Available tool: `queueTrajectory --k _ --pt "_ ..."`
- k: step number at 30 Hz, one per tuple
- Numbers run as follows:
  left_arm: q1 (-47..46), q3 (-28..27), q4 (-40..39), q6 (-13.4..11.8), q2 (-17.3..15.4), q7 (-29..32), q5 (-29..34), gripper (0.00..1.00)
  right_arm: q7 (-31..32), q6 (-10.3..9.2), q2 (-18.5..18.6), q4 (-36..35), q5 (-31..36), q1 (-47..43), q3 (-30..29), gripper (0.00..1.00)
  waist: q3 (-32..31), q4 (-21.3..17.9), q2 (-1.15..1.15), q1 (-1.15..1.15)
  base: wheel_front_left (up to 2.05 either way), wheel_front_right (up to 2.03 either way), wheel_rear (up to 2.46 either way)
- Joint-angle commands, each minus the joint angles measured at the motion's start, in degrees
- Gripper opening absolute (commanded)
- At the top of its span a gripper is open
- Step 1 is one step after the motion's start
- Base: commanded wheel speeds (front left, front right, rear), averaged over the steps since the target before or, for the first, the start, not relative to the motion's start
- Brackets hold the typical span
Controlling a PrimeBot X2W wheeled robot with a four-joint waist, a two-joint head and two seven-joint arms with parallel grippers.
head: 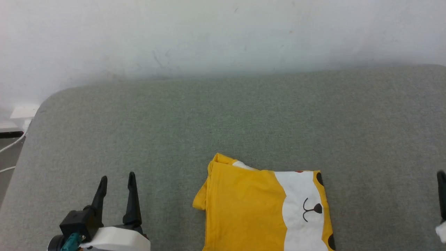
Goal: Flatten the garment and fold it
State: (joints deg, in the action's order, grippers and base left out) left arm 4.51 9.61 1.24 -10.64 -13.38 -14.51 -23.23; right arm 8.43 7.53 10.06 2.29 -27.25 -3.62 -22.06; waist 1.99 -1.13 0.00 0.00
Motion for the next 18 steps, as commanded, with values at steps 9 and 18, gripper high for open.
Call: queueTrajectory --k 9,18 --pt "0.12 -0.15 -0.41 -0.18 -0.22 -0.31 -0.15 1.00 27.44 -0.04 -3.26 12.80 -16.56 3.59 -1.59 1.00 0.10 1.65 0.00 0.00 0.00 0.00 0.00" --pt "-0.35 0.42 -0.48 -0.06 -0.16 -0.28 -0.23 1.00 35.18 -0.04 -6.54 17.52 -25.27 7.56 7.16 1.00 1.09 3.53 0.00 0.00 0.00 0.00 0.00"
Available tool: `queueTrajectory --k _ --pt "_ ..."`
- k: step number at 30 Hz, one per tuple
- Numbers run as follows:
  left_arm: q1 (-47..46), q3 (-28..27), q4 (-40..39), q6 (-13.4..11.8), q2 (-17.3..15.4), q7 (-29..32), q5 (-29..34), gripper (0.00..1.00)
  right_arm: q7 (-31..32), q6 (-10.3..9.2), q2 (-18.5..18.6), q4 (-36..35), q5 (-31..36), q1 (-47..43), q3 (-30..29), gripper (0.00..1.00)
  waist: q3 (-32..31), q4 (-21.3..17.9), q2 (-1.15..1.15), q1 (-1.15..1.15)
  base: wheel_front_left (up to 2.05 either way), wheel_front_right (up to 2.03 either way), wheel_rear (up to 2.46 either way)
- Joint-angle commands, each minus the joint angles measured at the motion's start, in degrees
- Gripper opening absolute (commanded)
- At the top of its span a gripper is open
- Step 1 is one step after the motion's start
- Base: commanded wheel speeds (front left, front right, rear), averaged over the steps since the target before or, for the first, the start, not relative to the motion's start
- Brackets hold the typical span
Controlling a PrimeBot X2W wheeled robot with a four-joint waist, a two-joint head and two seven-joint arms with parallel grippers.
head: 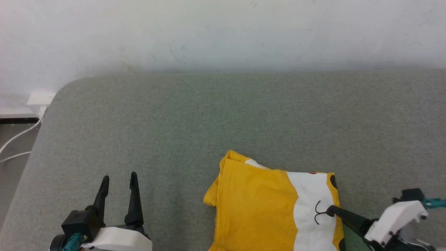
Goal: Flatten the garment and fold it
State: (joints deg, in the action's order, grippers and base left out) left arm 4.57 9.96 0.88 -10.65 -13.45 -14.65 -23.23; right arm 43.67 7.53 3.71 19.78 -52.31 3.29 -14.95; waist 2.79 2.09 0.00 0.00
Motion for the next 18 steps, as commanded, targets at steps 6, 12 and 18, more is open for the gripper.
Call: queueTrajectory --k 6,12,18 --pt "-0.97 0.51 0.15 0.01 -0.24 -0.07 -0.19 1.00 -0.14 -0.04 -0.48 3.89 -2.65 2.82 6.03 0.07 0.48 1.21 0.00 0.00 0.00 0.00 0.00" --pt "-0.49 0.95 0.21 -0.17 -0.93 0.16 0.32 1.00 -4.47 -0.04 1.90 3.63 -1.16 3.85 11.19 0.00 -0.53 1.48 0.00 0.00 0.00 0.00 0.00" --pt "0.81 0.72 -0.60 -0.76 -1.77 0.47 0.50 1.00 -12.92 -0.04 8.84 0.25 7.44 4.90 19.16 0.00 -1.16 -0.22 0.00 0.00 0.00 0.00 0.00"
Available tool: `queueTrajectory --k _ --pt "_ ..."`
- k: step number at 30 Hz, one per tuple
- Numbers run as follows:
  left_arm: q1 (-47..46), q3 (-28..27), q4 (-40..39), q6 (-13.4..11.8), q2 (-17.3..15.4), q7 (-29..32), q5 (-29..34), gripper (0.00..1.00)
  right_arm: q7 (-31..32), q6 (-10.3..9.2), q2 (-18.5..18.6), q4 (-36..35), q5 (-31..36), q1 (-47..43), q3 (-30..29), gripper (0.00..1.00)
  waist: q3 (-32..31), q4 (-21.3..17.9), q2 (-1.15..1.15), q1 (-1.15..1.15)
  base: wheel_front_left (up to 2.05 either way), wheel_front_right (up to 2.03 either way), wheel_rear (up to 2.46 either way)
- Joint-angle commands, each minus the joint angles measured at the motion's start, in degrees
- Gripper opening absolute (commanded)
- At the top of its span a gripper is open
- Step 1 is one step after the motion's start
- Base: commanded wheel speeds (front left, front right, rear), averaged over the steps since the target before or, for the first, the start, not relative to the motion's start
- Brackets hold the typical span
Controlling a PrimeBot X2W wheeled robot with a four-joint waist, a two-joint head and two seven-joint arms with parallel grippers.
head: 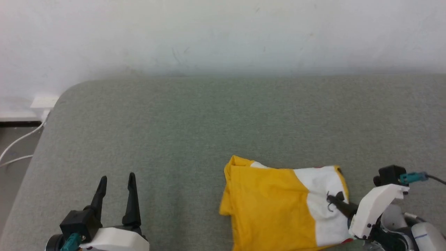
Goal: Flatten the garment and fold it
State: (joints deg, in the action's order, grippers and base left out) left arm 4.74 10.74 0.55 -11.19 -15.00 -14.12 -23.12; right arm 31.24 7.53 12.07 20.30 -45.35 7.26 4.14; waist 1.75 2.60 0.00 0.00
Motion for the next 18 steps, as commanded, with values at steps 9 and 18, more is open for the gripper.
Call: queueTrajectory --k 9,18 --pt "-0.56 0.07 -2.25 -0.88 0.36 -0.20 0.49 1.00 -6.16 -0.04 8.95 1.47 15.40 7.67 5.45 0.00 3.36 -10.07 0.00 0.00 0.00 0.00 0.00" --pt "-5.47 1.06 -3.86 0.06 -0.70 0.16 1.76 1.00 -9.68 -0.04 13.04 9.34 22.41 16.28 0.64 0.00 11.05 -19.06 0.00 0.00 0.00 0.00 0.00"
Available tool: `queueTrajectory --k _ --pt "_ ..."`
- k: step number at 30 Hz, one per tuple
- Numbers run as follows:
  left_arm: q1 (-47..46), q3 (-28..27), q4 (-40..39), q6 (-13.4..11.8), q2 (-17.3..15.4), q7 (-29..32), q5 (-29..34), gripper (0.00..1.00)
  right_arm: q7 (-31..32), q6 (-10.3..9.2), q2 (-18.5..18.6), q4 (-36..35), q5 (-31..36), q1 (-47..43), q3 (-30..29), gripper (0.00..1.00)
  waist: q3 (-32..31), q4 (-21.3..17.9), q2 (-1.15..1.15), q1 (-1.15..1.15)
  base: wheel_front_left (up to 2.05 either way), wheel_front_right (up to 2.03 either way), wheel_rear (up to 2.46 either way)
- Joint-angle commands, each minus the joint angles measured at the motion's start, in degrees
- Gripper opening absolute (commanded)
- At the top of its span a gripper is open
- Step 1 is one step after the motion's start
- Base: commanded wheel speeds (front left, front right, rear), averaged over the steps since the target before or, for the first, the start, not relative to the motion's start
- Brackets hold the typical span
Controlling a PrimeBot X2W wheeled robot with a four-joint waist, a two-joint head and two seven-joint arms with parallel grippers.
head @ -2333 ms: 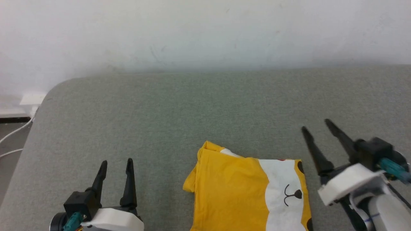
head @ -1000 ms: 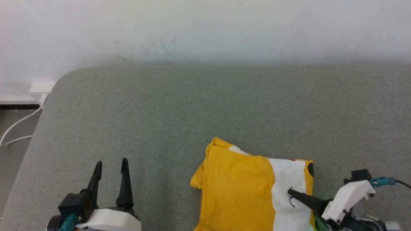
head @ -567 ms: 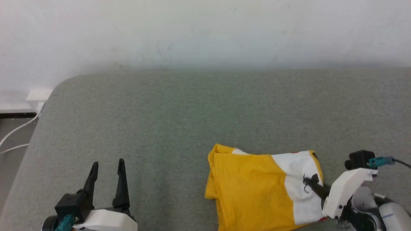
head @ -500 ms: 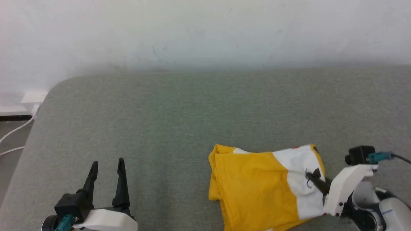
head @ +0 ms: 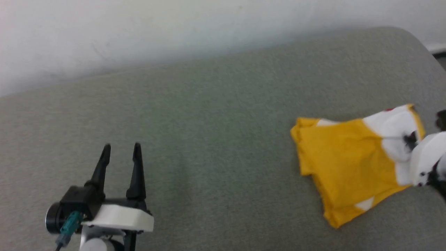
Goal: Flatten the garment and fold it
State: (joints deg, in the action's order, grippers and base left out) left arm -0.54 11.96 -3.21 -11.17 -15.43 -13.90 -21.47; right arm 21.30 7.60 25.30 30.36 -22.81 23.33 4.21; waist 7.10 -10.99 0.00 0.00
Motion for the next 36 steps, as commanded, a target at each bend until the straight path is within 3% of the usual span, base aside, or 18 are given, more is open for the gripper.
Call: queueTrajectory --k 1,6,11,12,13,14,15,26,30,36 --pt "-1.04 0.04 -0.31 0.21 -0.51 0.11 0.40 1.00 -0.68 -0.11 0.16 0.48 0.52 1.22 -0.38 0.00 6.84 -6.12 0.00 0.00 0.00 0.00 0.00" --pt "-5.14 1.03 -1.30 0.92 -1.58 1.16 1.80 1.00 -6.48 -0.11 1.20 5.95 3.43 5.76 -4.79 0.00 11.60 -7.85 0.00 0.00 0.00 0.00 0.00" --pt "-7.70 1.60 -1.97 1.19 -2.30 1.91 2.70 1.00 -14.32 -0.11 -0.06 10.43 4.59 9.71 -8.28 0.00 14.28 -8.25 0.00 0.00 0.00 0.00 0.00" --pt "-8.01 1.73 -2.09 1.20 -2.35 2.04 2.80 1.00 -15.95 -0.11 -0.41 11.48 4.82 10.31 -9.00 0.15 14.66 -8.17 0.00 0.00 0.00 0.00 0.00" --pt "-8.25 1.83 -2.16 1.20 -2.40 2.12 2.89 1.00 -17.18 -0.11 -0.78 12.71 5.27 10.77 -9.48 0.41 14.93 -8.12 0.00 0.00 0.00 0.00 0.00" --pt "-8.39 1.89 -2.19 1.17 -2.47 2.20 2.97 1.00 -18.34 -0.11 -1.04 13.88 5.87 11.21 -9.68 0.90 15.18 -8.09 0.00 0.00 0.00 0.00 0.00" --pt "-8.45 1.90 -2.08 0.98 -2.63 2.43 3.16 1.00 -19.83 -0.11 -1.33 14.88 6.36 11.65 -9.83 1.00 15.35 -8.03 0.00 0.00 0.00 0.00 0.00" --pt "-6.94 1.59 0.28 0.21 -1.62 1.44 1.92 1.00 -31.48 -0.11 -1.04 23.66 10.67 9.84 -10.24 1.00 10.60 -6.59 0.00 0.00 0.00 0.00 0.00" --pt "-5.36 1.77 2.05 0.23 -0.42 0.66 0.98 1.00 -34.22 -0.11 -1.58 21.41 11.45 4.46 -9.27 1.00 6.57 -5.18 0.00 0.00 0.00 0.00 0.00" --pt "-2.69 1.49 4.16 -0.03 1.12 -0.22 -0.17 1.00 -35.36 -0.11 -5.56 12.46 10.47 -5.78 -6.86 1.00 1.30 -2.11 0.00 0.00 0.00 0.00 0.00"
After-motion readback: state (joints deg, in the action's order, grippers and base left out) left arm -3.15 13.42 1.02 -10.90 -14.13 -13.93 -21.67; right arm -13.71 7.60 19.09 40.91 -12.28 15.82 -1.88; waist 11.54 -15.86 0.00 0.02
